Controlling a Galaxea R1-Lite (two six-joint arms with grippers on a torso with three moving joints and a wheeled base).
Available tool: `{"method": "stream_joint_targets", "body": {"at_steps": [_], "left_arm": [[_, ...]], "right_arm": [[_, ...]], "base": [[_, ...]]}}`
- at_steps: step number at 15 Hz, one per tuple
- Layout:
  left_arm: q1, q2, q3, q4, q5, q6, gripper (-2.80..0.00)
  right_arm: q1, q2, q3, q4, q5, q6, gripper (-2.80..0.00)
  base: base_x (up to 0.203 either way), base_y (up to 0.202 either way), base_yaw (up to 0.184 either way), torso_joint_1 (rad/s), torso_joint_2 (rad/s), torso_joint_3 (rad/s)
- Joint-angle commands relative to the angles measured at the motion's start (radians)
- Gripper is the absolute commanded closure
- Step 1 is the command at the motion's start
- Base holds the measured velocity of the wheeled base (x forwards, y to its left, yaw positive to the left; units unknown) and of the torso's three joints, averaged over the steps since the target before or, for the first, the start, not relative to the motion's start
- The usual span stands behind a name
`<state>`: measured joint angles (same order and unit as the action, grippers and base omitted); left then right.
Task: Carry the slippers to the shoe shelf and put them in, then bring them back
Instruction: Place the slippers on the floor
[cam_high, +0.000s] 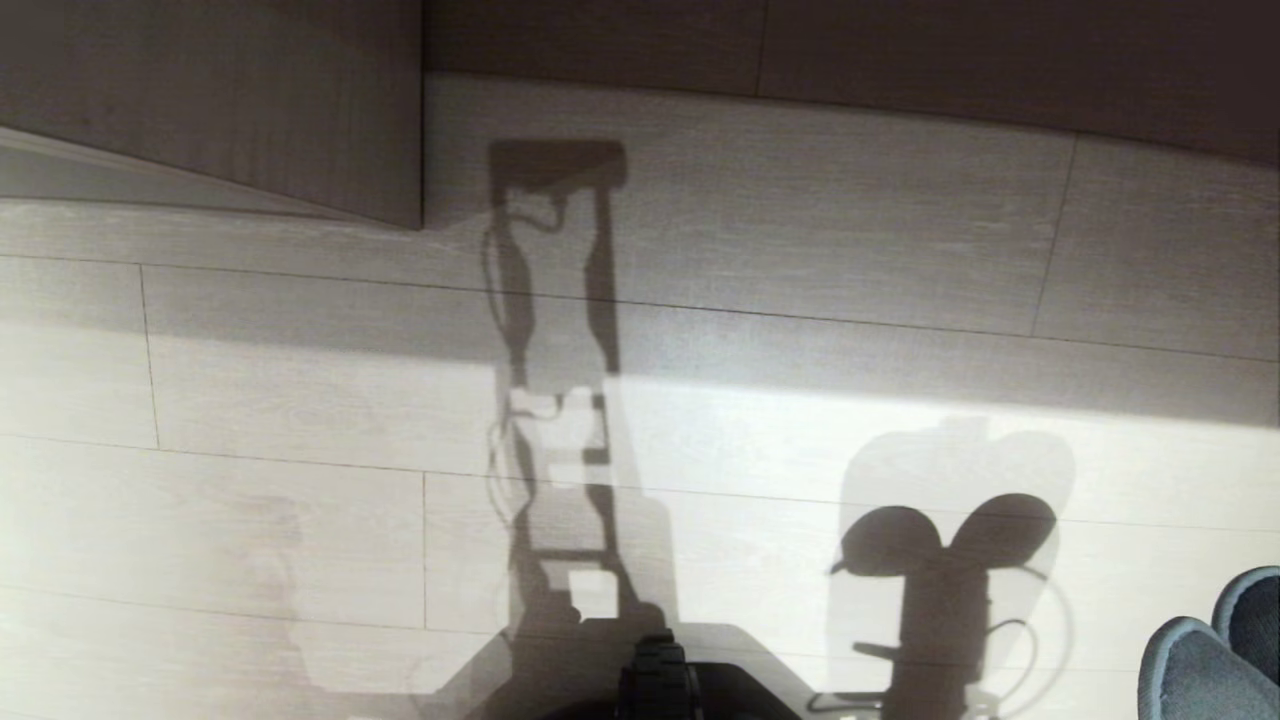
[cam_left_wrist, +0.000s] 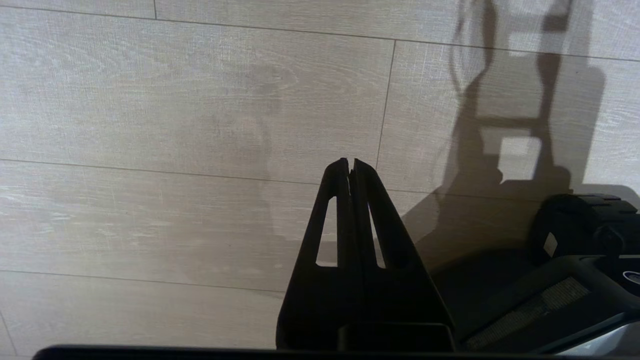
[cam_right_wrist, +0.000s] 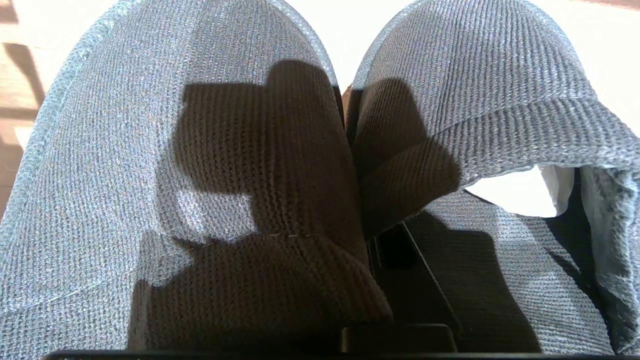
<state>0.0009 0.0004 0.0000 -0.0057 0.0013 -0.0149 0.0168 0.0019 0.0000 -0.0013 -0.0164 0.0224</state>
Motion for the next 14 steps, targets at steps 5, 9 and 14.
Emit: {"method": "stream_joint_targets", "body": {"at_steps": [5, 9, 14], "left_arm": [[-0.001, 0.0, 0.0, -0.002, 0.0, 0.0, 0.0], [-0.001, 0.0, 0.0, -0.002, 0.0, 0.001, 0.0], [0.001, -0.002, 0.0, -0.002, 0.0, 0.001, 0.0]], "right_arm": [[0.001, 0.089, -0.133, -0.041, 0.063, -0.008, 0.0], [0.002, 0.376, -0.253, -0.207, 0.082, -0.009, 0.0], [0.001, 1.078, -0.444, -0.707, 0.056, -0.042, 0.0]], "base": [[0.0, 0.0, 0.0, 0.0, 0.0, 0.0], [0.0, 0.0, 0.0, 0.0, 0.0, 0.0], [0.0, 0.0, 0.0, 0.0, 0.0, 0.0]]}}
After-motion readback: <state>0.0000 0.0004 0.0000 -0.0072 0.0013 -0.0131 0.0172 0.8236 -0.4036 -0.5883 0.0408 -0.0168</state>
